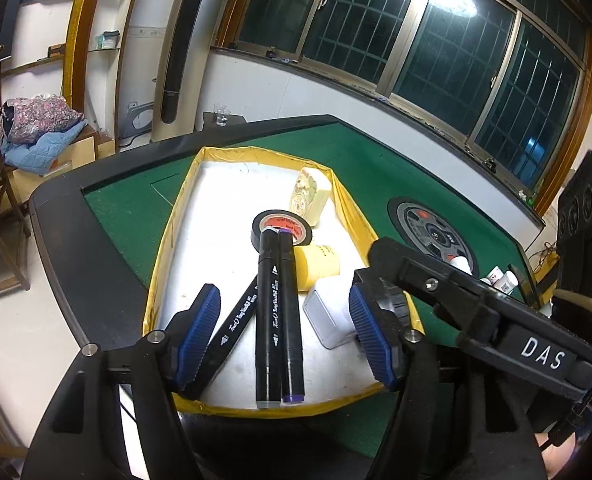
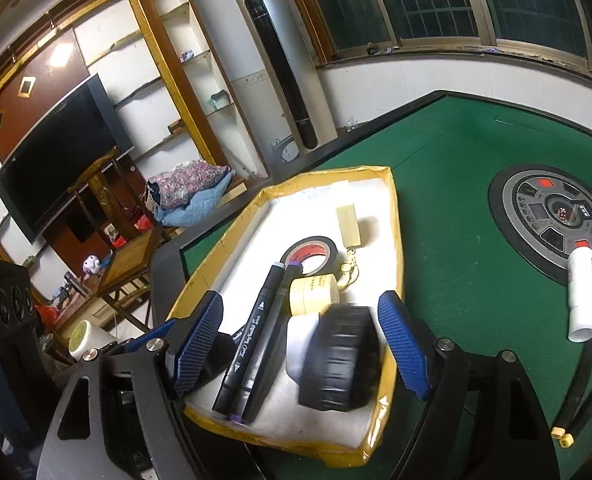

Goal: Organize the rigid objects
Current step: 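Move both grippers back toward the yellow-capped markers on the table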

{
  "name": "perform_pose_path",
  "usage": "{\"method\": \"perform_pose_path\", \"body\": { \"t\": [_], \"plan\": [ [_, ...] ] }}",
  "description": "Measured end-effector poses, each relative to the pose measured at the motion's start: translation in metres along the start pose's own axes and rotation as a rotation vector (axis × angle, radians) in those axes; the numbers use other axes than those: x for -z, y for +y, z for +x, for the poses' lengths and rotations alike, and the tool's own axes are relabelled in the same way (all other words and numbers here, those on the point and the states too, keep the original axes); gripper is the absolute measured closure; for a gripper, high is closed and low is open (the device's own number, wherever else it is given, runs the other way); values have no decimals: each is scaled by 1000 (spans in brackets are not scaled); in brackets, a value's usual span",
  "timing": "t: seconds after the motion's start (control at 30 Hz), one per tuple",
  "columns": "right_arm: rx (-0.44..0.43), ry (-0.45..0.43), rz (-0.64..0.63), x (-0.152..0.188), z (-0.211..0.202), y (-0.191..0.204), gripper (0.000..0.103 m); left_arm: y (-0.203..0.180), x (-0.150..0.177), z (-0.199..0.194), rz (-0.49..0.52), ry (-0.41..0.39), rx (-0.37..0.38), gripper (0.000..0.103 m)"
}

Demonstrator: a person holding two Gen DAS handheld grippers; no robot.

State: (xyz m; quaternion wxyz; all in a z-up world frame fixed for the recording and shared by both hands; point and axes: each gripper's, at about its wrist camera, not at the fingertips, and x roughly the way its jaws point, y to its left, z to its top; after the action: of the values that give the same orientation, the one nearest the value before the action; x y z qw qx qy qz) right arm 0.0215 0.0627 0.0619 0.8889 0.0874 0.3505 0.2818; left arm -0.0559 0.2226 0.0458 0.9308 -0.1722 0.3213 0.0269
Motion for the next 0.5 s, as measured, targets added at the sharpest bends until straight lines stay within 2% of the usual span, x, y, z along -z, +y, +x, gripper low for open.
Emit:
{"method": "perform_pose_path", "body": {
  "t": [0.5],
  "plan": [
    [-64,-79,28,6,-43,-17,26,-28,1,-31,33,-39,11,36]
  ]
}}
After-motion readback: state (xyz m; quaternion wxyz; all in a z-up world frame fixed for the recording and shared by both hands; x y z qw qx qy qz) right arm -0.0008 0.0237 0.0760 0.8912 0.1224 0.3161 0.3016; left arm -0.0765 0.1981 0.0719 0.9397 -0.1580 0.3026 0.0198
